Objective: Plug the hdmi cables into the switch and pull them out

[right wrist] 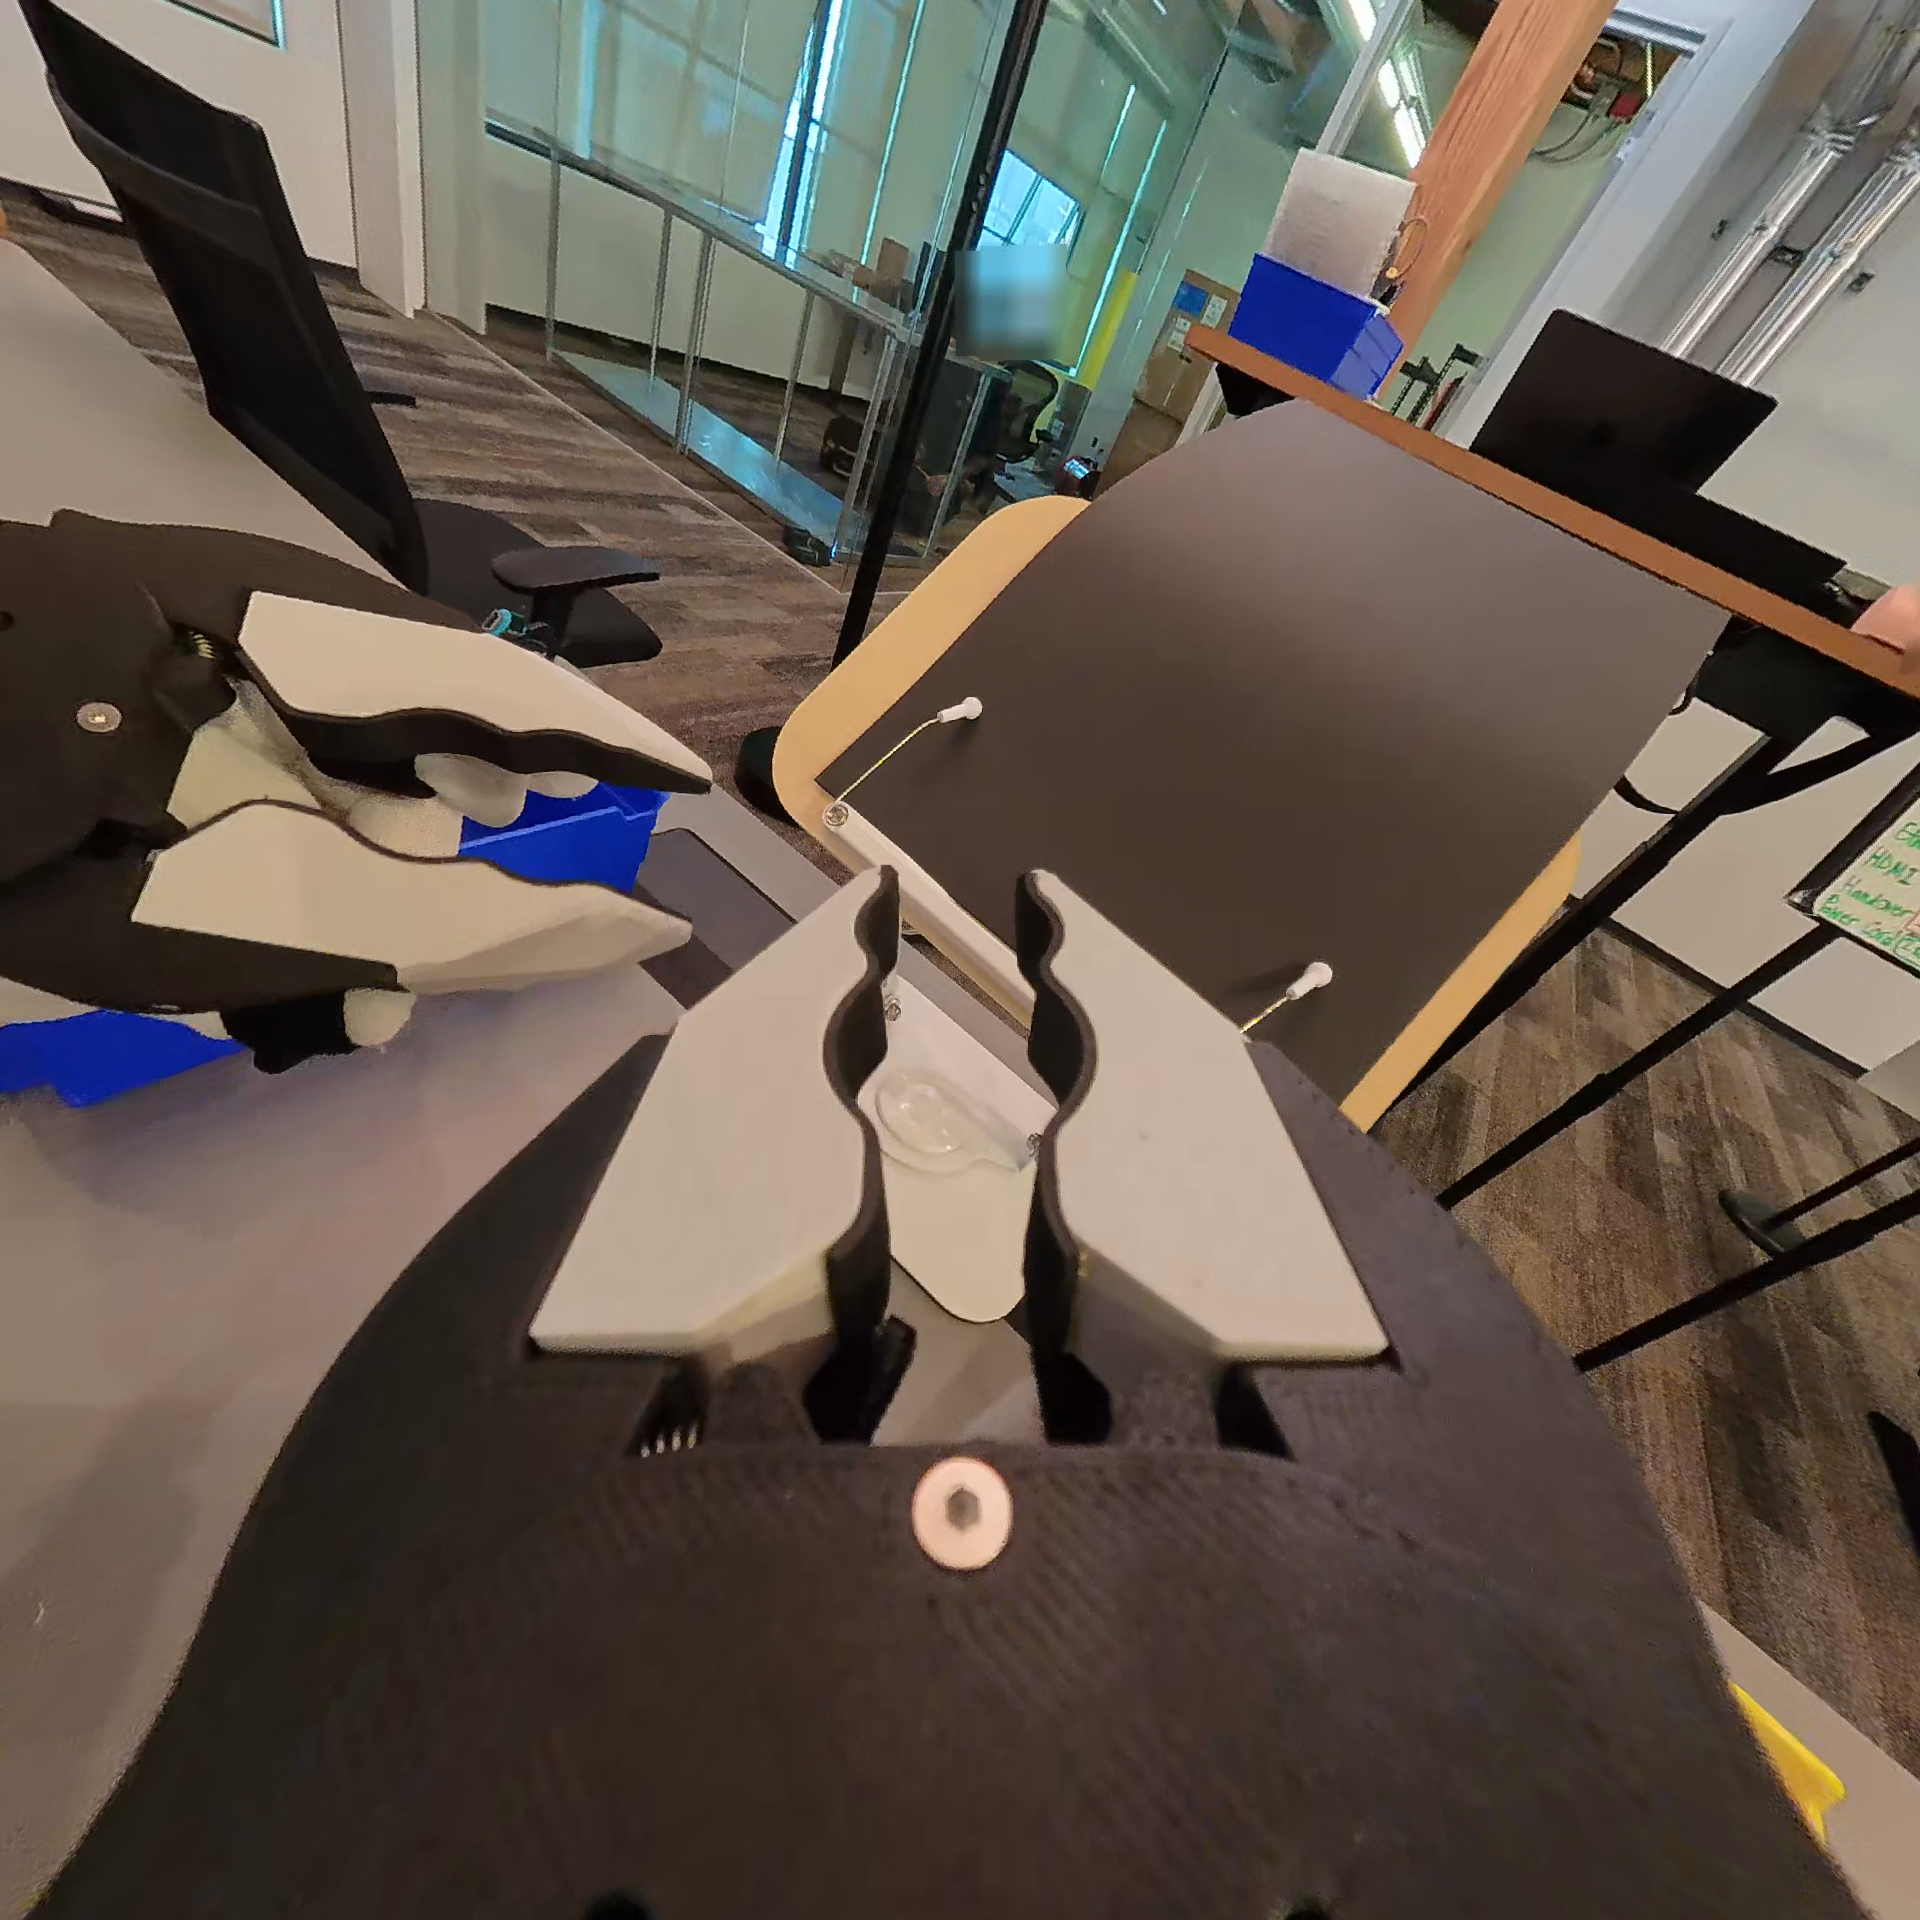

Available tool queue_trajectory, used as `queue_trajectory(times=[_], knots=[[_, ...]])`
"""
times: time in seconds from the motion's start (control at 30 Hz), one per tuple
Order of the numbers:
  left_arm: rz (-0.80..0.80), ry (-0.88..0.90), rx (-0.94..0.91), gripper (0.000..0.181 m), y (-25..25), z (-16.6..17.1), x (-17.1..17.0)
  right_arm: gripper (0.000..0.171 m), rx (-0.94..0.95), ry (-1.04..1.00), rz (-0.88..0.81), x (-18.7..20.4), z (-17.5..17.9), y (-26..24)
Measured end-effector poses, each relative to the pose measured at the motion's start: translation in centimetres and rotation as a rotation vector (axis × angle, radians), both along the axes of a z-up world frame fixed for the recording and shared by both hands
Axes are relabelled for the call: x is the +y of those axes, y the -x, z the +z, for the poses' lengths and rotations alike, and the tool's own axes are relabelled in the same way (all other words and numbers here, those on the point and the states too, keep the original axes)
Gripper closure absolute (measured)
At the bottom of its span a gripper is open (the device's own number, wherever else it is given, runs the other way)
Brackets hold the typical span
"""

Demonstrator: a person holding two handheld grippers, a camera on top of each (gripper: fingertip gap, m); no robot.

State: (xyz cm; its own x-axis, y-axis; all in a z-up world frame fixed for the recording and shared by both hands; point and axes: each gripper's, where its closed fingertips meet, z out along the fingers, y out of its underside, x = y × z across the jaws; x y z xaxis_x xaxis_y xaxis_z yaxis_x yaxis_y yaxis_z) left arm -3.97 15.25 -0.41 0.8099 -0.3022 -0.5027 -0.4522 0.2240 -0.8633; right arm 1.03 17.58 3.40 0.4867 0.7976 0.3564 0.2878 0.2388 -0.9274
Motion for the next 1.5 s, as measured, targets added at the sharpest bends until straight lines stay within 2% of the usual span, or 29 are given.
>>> queue_trajectory(times=[0.13,0.27,0.4,0.53,0.67,0.77,0.87,1.0,1.13,1.27,1.4,1.5], knots=[[0.002,-0.001,0.008,0.163,0.1,-0.1,0.0,0.151,-0.011,-0.009,-0.002,0.0,-0.1,0.1],[0.03,-0.021,0.025,0.163,0.7,0.5,-0.2,0.151,-0.006,-0.019,-0.012,0.2,0.1,-0.5],[0.073,-0.054,0.042,0.154,2.1,2.5,-1.2,0.151,0.038,-0.025,-0.008,0.1,1.1,-1.3],[0.165,-0.047,0.12,0.145,5.6,4.4,-1.7,0.151,0.06,-0.023,-0.025,0.6,1.5,-2.6],[0.301,0.026,0.273,0.142,12.3,5.0,-2.9,0.151,0.094,-0.015,-0.038,1.0,1.9,-3.9],[0.453,0.141,0.37,0.141,20.1,3.2,-4.4,0.151,0.117,-0.008,-0.042,1.2,2.2,-4.8],[0.577,0.329,0.391,0.141,28.3,-0.5,-6.2,0.152,0.14,0.0,-0.044,1.4,2.4,-5.5],[0.663,0.557,0.419,0.139,35.5,-5.5,-8.7,0.152,0.155,0.008,-0.03,1.2,2.6,-5.7],[0.663,0.677,0.405,0.139,38.4,-8.4,-9.7,0.152,0.138,0.01,-0.031,1.3,2.3,-5.6],[0.618,0.758,0.395,0.137,39.4,-10.4,-9.6,0.151,0.121,0.014,-0.032,1.4,1.9,-5.5],[0.526,0.663,0.497,0.135,37.2,-9.3,-6.9,0.151,0.112,0.027,-0.026,1.6,1.4,-5.2],[0.415,0.63,0.702,0.131,34.4,-9.2,-4.9,0.151,0.096,0.028,-0.027,1.7,1.1,-4.9]])
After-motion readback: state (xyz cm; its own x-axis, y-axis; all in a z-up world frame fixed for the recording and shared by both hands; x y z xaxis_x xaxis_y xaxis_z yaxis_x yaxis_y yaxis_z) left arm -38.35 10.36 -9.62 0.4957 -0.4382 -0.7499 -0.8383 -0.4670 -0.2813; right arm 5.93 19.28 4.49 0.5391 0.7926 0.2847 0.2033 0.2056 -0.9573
